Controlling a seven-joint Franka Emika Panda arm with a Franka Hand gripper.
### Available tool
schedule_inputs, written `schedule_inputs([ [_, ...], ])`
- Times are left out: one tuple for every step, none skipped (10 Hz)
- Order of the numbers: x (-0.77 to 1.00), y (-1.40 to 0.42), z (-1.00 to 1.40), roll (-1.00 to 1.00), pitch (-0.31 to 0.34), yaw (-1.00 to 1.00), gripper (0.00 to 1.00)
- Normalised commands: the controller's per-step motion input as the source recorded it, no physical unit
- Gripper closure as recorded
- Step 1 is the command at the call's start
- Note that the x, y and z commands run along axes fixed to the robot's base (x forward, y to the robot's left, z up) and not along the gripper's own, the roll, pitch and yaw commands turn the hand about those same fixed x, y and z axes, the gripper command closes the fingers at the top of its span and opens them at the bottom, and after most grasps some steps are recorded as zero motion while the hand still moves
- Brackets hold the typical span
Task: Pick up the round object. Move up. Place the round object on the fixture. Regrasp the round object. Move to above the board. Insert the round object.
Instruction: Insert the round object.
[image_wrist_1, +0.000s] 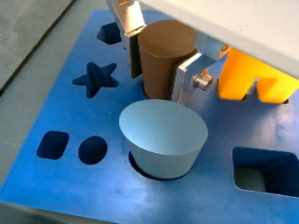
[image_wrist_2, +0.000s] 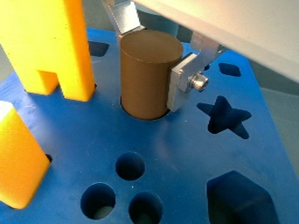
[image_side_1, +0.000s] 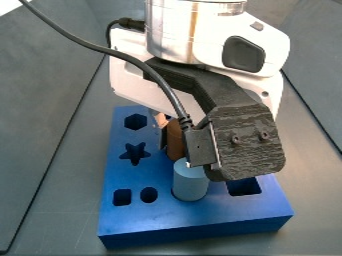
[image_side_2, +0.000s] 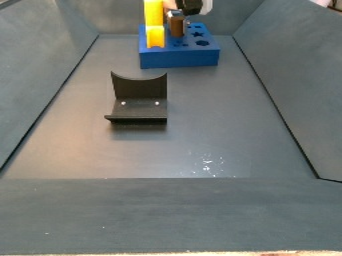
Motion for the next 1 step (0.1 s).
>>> schedule_inputs([
  [0.00, 0.00, 0.00, 0.00, 0.000, 0.00, 1.00],
])
